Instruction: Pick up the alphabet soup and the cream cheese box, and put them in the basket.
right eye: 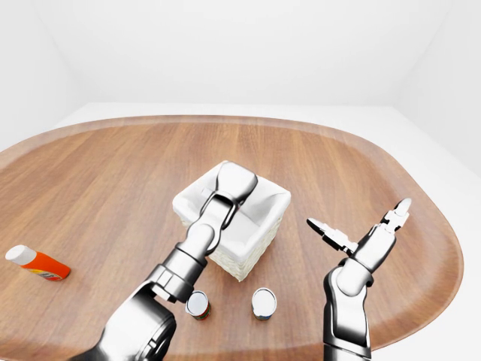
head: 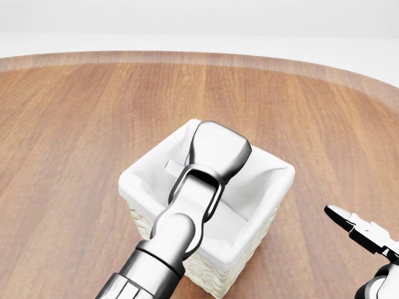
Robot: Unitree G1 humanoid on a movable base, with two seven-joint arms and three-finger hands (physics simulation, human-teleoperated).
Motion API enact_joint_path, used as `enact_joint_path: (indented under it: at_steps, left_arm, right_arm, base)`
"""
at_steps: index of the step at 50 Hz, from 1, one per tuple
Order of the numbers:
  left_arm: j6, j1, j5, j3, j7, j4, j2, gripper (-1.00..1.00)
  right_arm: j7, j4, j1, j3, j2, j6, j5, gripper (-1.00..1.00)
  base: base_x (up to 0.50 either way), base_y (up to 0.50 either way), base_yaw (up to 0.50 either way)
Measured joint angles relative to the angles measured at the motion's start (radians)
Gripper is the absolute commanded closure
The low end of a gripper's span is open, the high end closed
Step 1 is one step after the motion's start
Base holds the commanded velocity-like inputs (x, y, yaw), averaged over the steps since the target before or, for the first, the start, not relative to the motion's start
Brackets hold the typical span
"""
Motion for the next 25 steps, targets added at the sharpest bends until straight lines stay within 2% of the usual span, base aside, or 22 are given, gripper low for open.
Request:
enact_joint_path:
  at_steps: [12, 13, 14, 15, 16, 25]
  left_arm:
    - [0.0, -0.015, -0.027, 0.002, 0.017, 0.038, 0.001, 1.0]
    - [0.0, -0.016, -0.029, 0.002, 0.018, 0.04, 0.001, 0.71]
    - [0.0, -0.017, -0.031, 0.002, 0.019, 0.041, 0.002, -0.14]
    - [0.0, -0.018, -0.032, 0.002, 0.021, 0.042, 0.002, -0.73]
    - [0.0, -0.019, -0.033, 0.002, 0.022, 0.043, 0.002, -1.0]
    - [0.0, -0.026, -0.039, 0.003, 0.031, 0.039, 0.004, -1.0]
  right_arm:
    - [0.0, 0.003, -0.001, 0.0, 0.0, -0.002, 0.001, -1.0]
    - [0.0, 0.002, -0.001, 0.0, 0.0, -0.002, 0.001, -1.0]
    - [0.0, 0.002, -0.001, -0.001, 0.0, -0.001, 0.001, -1.0]
    - [0.0, 0.002, -0.001, -0.001, 0.0, -0.001, 0.001, -1.0]
    - [0.0, 0.003, -0.001, -0.001, 0.0, -0.002, 0.001, -1.0]
    - [0.0, 0.001, 0.0, -0.001, 0.0, -0.001, 0.001, -1.0]
  base:
    - [0.0, 0.0, 0.0]
    - [0.0, 0.0, 0.0]
    - [0.0, 0.0, 0.0]
    - [0.0, 0.0, 0.0]
    - [0.0, 0.0, 0.0]
    - [0.0, 0.0, 0.0]
